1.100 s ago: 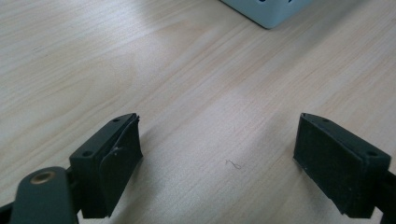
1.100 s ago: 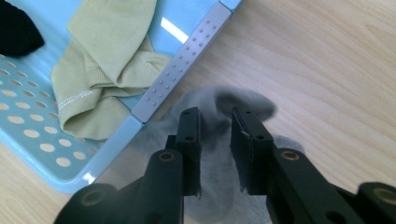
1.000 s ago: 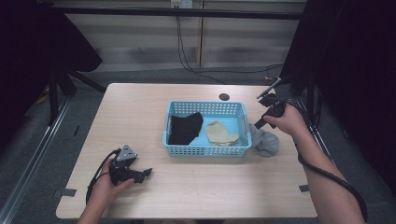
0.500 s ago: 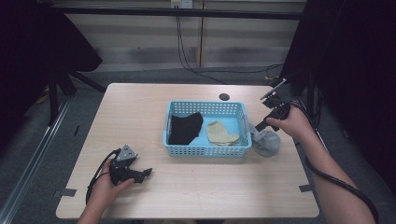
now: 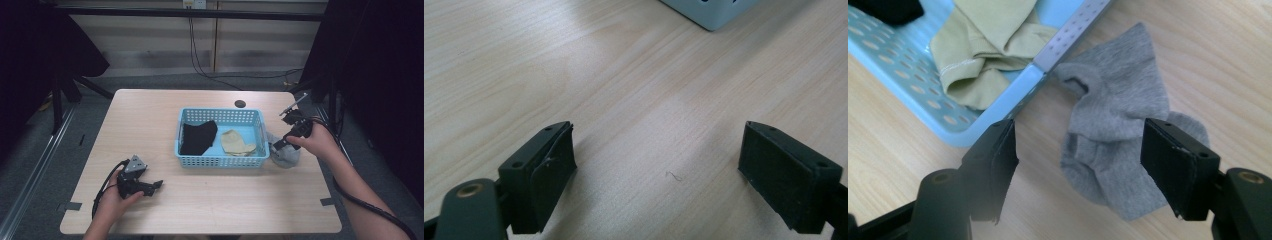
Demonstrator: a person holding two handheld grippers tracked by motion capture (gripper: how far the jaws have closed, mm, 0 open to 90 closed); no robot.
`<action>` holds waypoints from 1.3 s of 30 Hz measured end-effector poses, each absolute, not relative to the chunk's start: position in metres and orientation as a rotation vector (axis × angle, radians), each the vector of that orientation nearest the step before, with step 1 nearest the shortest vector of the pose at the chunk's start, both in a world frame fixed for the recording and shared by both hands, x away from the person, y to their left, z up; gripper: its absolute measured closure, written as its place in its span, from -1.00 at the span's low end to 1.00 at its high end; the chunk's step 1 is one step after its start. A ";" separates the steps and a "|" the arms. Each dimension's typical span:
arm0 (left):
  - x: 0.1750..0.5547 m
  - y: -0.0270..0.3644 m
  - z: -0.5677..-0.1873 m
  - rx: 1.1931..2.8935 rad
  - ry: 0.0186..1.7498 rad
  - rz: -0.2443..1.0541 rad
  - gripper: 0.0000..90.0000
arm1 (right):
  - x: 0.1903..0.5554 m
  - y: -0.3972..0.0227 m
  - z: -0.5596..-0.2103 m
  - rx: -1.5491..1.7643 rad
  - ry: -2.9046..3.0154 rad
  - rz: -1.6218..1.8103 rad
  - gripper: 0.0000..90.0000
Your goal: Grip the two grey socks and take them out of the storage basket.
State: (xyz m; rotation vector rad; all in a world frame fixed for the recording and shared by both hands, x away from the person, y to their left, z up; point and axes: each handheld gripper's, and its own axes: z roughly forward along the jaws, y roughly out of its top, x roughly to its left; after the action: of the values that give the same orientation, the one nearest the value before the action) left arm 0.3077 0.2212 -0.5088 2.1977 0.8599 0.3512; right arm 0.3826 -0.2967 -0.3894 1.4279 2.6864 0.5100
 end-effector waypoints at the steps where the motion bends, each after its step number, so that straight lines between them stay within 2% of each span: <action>1: 0.308 0.221 -0.509 2.198 0.860 0.351 -0.69 | 0.381 -0.297 -0.390 1.417 2.690 0.506 -0.33; 21: 0.308 0.221 -0.509 2.199 0.860 0.352 -0.69 | 0.329 -0.293 -0.421 1.295 2.723 0.538 -0.37; 39: 0.307 0.221 -0.509 2.198 0.862 0.350 -0.68 | 0.287 -0.264 -0.459 1.176 2.775 0.643 -0.39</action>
State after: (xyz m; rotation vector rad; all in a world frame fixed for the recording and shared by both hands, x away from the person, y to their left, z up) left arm 0.3074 0.2211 -0.5088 2.1977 0.8617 0.3499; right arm 0.2873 -0.2645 -0.4592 1.1755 2.7752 0.6432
